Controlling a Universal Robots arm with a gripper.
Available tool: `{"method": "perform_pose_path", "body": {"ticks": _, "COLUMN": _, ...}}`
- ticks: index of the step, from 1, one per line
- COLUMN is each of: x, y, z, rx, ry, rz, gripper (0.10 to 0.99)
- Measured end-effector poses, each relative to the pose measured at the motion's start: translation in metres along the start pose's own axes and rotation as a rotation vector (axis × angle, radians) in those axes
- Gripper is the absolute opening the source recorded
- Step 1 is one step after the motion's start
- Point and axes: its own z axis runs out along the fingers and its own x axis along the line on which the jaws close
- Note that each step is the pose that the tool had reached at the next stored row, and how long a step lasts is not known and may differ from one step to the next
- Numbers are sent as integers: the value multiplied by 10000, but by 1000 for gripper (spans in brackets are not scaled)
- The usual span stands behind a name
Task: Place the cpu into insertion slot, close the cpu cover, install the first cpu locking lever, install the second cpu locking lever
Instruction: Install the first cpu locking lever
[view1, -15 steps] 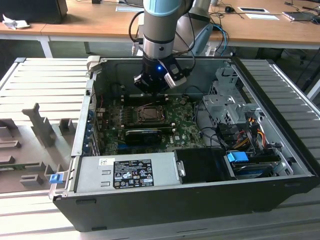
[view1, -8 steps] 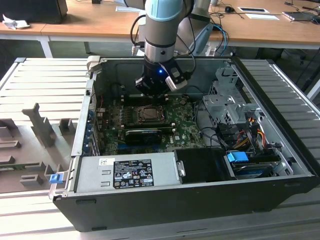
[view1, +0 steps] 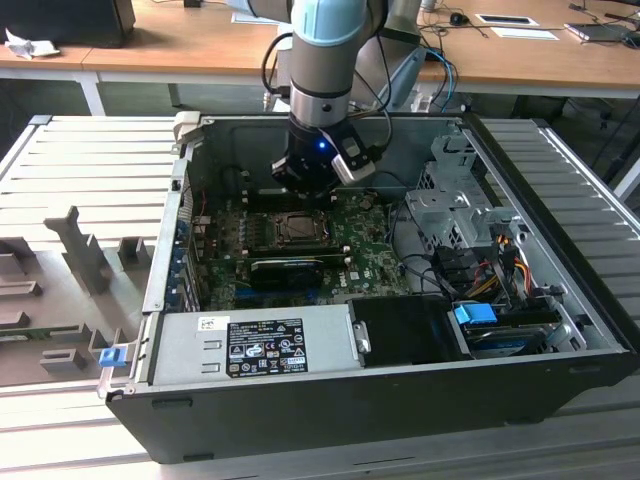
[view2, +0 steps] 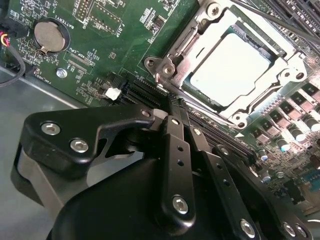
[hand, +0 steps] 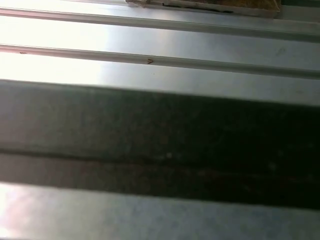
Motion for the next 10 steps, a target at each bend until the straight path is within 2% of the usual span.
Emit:
{"method": "perform_pose_path", "body": {"ticks": 6, "x": -10, "y": -5, "z": 8, "rx": 4, "ry": -4, "rz": 1, "gripper": 106}}
{"method": "perform_pose_path", "body": {"ticks": 10, "x": -7, "y": -34, "z": 10, "rx": 6, "ry": -2, "rz": 1, "gripper": 106}}
